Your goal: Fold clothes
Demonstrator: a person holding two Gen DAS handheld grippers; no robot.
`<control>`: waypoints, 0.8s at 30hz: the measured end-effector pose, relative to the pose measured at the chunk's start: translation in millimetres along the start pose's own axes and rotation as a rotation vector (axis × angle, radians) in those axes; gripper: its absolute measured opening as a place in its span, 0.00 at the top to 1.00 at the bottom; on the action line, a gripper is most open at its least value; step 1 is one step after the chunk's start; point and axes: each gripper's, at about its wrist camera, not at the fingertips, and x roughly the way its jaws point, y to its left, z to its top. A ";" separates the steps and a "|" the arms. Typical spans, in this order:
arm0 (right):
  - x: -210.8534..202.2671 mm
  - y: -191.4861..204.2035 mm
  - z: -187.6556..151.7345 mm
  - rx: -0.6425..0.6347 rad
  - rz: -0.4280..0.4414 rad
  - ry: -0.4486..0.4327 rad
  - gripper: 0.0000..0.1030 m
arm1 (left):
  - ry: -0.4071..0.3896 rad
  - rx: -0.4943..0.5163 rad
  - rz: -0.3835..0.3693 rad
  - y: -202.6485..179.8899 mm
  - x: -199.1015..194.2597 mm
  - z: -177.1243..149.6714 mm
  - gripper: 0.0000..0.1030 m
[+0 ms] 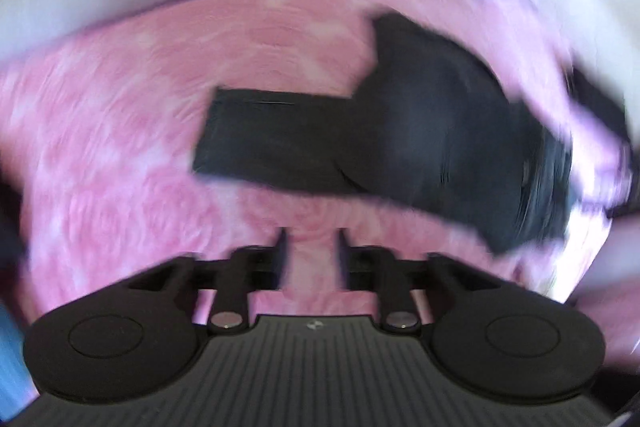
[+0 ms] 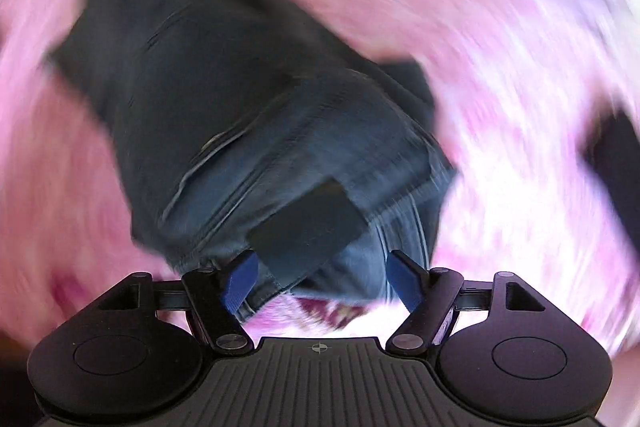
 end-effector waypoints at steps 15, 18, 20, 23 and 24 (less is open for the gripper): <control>-28.2 -2.3 9.0 -0.540 0.047 -0.156 0.85 | 0.003 0.333 -0.005 -115.5 77.8 41.5 0.55; -95.8 -69.0 50.0 -0.418 -0.016 -0.277 0.86 | -0.119 0.361 -0.014 -125.0 64.4 75.8 0.54; -114.1 -118.1 84.3 -0.365 -0.070 -0.342 0.86 | -0.196 0.374 -0.003 -128.9 65.9 108.2 0.50; -113.5 -180.4 132.4 -0.282 -0.126 -0.409 0.86 | -0.267 0.369 0.046 -133.5 75.1 157.2 0.50; -103.9 -197.9 148.2 -0.250 -0.139 -0.419 0.84 | -0.278 0.371 0.062 -134.3 78.0 168.9 0.50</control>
